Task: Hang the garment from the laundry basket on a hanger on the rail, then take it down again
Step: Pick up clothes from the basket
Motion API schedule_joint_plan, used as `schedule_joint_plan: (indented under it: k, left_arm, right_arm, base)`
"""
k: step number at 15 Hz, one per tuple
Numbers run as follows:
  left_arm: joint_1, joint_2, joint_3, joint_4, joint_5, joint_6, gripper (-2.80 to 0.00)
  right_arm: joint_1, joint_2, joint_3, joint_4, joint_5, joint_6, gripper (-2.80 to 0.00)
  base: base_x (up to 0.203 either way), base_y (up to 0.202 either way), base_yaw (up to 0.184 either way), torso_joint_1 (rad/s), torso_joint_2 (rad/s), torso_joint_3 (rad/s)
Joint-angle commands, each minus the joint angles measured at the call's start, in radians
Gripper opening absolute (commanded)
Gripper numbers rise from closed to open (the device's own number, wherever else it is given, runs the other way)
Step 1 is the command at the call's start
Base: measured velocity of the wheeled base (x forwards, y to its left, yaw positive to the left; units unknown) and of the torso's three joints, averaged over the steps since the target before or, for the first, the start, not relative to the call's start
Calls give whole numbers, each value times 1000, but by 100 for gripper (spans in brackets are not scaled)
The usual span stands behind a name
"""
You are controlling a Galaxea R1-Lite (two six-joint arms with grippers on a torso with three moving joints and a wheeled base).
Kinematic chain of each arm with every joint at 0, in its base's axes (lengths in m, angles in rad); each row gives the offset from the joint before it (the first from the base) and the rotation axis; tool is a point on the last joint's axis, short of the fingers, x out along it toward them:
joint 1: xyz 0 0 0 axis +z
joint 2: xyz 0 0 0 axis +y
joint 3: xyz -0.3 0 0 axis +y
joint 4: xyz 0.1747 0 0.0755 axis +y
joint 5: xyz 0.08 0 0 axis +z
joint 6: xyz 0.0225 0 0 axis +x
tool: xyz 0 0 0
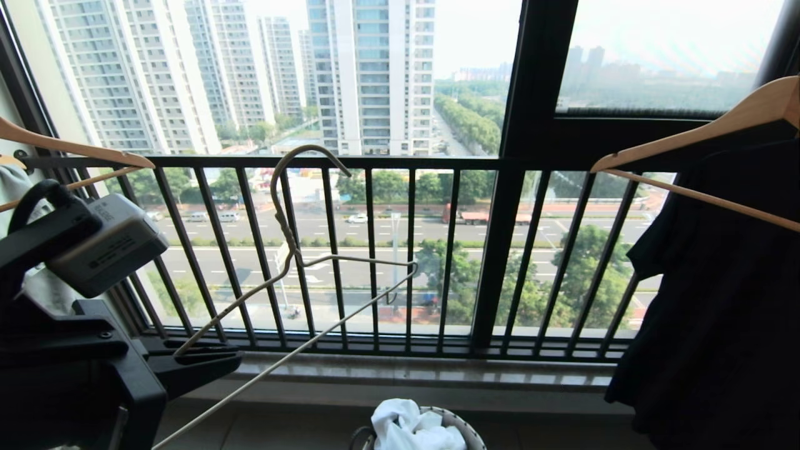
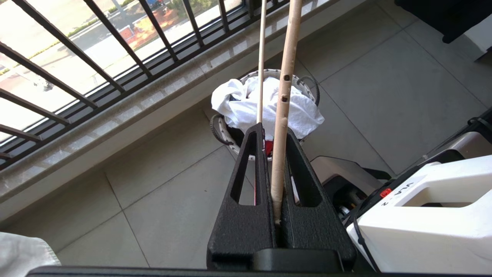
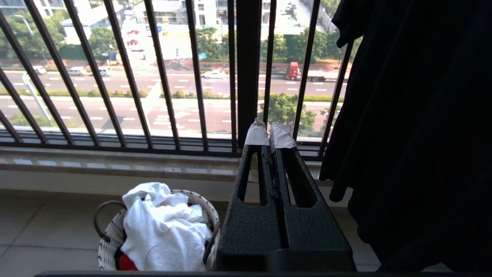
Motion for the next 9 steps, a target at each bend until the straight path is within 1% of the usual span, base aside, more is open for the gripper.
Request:
schedule_joint_plan:
  k: [1,6,9]
  left_arm:
    - [0,1,0,1,1,-1,-280]
    - [0,2,-5,-21,1,-4,-280]
    - [0,-1,-5,-21,1,-2,-280]
  right_arm:
    - [0,1,0,0,0,0,-280]
    - [0,1,0,0,0,0,-280]
    - [0,1,0,0,0,0,-280]
  base:
    - [0,0,0,-162,344,183]
    - [0,0,0,-163,365,201]
    - [0,0,0,-227,513,288]
